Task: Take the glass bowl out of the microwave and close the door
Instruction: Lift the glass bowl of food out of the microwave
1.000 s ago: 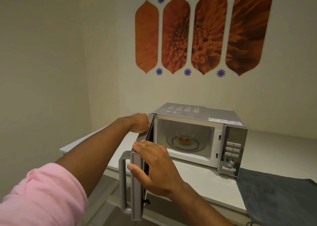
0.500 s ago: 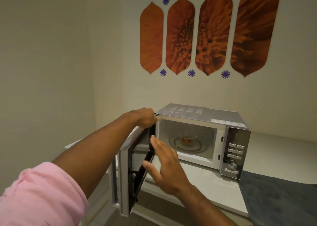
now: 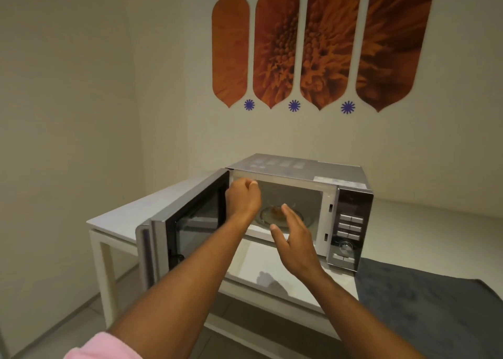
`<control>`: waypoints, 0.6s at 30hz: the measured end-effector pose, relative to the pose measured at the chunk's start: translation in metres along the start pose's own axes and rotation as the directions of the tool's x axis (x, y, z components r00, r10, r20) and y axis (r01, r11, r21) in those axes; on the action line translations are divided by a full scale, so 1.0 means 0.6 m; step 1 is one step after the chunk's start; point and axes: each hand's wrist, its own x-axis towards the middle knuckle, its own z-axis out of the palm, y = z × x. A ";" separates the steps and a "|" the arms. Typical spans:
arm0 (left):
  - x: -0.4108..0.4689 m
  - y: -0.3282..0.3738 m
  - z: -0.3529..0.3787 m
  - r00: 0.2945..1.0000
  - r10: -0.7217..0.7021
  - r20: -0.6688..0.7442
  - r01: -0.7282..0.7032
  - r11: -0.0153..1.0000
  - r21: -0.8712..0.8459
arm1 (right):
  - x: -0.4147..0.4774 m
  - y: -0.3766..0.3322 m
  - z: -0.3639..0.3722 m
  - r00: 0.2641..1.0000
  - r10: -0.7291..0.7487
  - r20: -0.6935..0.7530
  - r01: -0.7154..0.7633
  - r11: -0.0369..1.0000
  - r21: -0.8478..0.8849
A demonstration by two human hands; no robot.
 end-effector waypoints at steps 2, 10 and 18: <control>-0.015 -0.028 0.018 0.995 -0.096 0.020 0.098 0.990 -0.100 | 0.006 0.017 -0.007 0.998 0.061 -0.002 -0.061 0.997 0.043; -0.024 -0.121 0.079 0.933 -0.294 0.207 0.341 0.904 -0.256 | 0.048 0.067 -0.013 0.952 0.305 0.034 -0.305 0.928 0.212; 0.031 -0.171 0.157 0.907 -0.327 0.264 0.389 0.892 -0.230 | 0.113 0.120 0.010 0.908 0.416 0.047 -0.410 0.862 0.297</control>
